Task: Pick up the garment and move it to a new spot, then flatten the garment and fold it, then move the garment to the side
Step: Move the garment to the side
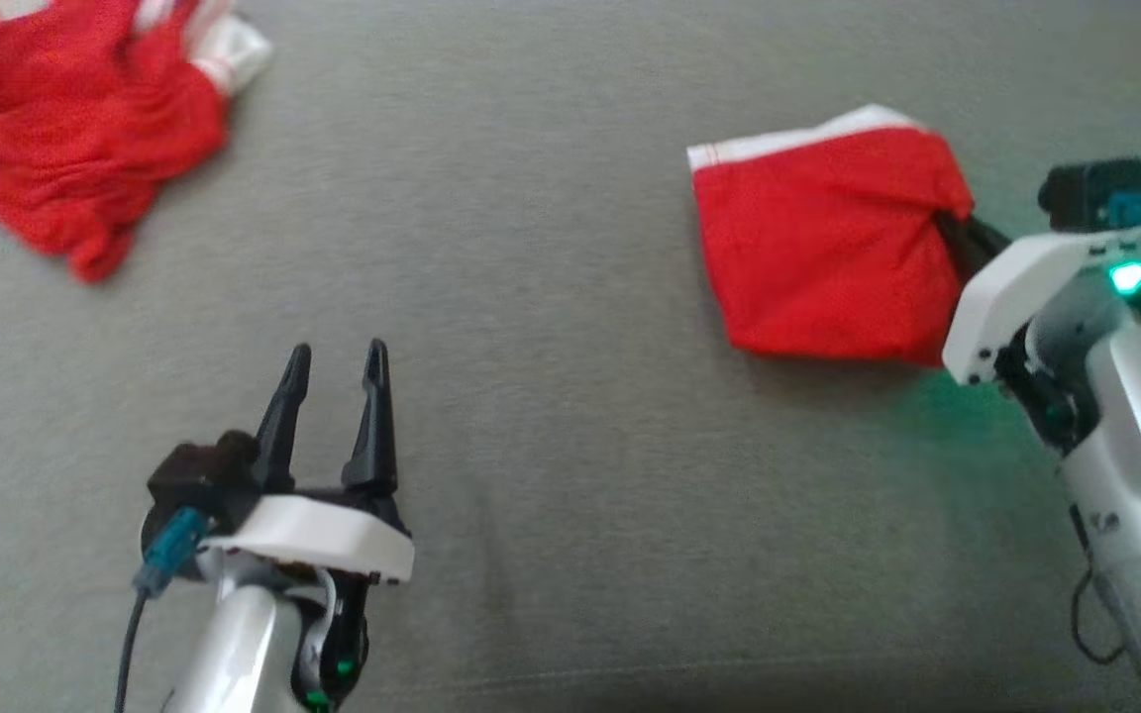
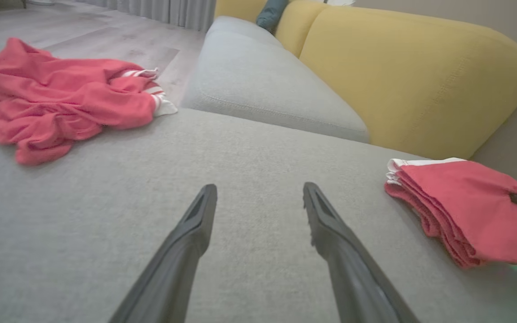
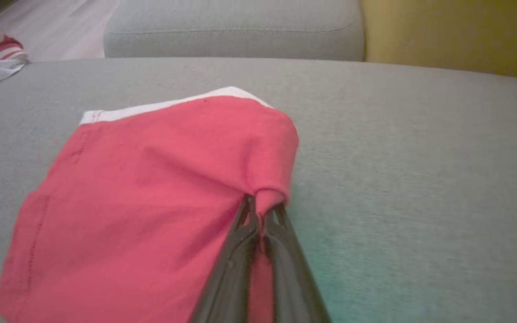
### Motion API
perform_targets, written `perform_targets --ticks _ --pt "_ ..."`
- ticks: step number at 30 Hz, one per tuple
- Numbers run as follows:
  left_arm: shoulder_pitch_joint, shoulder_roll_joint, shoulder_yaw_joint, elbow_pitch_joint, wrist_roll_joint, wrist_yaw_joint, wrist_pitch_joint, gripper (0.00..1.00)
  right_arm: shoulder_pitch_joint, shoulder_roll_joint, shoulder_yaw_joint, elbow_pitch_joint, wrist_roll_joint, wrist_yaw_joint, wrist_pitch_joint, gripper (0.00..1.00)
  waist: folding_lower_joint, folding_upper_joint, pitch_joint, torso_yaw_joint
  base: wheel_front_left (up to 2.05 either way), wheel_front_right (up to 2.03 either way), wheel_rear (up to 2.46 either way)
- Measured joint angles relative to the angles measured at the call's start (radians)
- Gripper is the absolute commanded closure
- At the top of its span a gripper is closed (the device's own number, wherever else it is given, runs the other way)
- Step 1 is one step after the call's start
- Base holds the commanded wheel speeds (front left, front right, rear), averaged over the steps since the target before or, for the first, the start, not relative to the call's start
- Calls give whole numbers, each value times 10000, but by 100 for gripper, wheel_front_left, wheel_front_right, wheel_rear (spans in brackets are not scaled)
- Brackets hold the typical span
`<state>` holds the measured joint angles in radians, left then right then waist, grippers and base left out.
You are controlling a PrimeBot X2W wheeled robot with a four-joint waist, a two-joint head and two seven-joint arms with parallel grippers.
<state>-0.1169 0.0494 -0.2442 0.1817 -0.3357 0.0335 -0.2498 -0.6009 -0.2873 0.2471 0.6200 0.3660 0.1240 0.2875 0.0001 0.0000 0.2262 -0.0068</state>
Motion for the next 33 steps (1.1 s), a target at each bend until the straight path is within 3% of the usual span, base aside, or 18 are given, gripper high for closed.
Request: perform_targets --ticks 11,16,22,33 --pt "-1099 150 -90 -77 453 -230 35 0 -1132 727 -19 134 -228 0 -550 100 1 0 942 -2457 0 0 0" --pt "-1388 186 -249 -130 508 -247 119 0 -1627 863 -25 594 -504 0 -955 100 2 0 1505 -3052 0 0 0" --pt "-1391 291 -305 -155 527 -238 119 0 -2276 581 -188 1415 -876 0 -1243 100 0 0 1717 -2856 0 0 0" --pt "-1337 384 -336 -623 527 -144 123 0 -3437 -1659 -940 2897 -1850 2 -1296 100 0 0 1708 -1655 0 0 0"
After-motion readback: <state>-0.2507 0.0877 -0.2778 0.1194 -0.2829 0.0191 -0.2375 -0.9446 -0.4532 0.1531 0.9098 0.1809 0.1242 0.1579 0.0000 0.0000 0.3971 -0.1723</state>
